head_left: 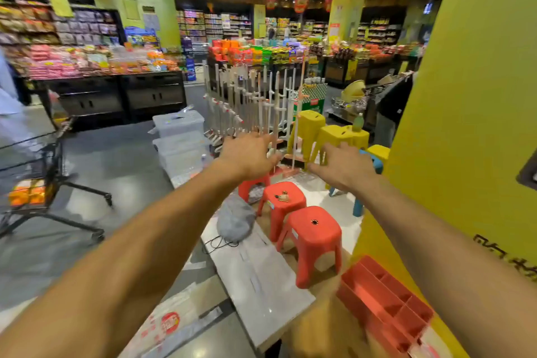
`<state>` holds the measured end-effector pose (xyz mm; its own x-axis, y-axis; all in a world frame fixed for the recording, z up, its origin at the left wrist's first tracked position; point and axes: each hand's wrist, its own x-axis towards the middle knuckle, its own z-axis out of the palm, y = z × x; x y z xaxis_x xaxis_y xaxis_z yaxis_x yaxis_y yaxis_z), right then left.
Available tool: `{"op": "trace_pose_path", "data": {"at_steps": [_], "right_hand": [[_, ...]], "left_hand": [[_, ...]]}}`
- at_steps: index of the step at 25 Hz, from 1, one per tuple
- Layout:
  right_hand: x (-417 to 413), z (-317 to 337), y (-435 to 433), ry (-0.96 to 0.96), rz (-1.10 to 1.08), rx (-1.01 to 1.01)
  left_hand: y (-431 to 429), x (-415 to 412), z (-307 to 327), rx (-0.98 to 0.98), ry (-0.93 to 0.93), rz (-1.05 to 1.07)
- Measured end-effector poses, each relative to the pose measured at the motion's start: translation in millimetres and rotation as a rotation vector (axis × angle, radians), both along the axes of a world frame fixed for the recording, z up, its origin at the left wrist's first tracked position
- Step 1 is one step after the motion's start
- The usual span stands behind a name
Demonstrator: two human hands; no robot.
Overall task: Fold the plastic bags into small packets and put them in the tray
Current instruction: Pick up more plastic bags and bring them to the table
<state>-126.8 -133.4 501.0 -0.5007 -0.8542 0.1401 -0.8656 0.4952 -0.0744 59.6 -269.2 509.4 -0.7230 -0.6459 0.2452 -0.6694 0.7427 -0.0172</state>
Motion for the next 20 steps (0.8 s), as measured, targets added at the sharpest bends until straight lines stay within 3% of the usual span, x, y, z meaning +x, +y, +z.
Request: {"op": "trace_pose_path", "data": {"at_steps": [10, 20], "right_hand": [[238.7, -42.7, -263.7, -0.057, 0.504, 0.006], [354.8, -123.6, -447.2, -0.030, 0.684, 0.060]], "left_hand": [[-159.8, 306.3, -37.5, 0.040, -0.032, 0.557], [-301.2, 439.5, -114.0, 0.157, -0.092, 0.703]]}}
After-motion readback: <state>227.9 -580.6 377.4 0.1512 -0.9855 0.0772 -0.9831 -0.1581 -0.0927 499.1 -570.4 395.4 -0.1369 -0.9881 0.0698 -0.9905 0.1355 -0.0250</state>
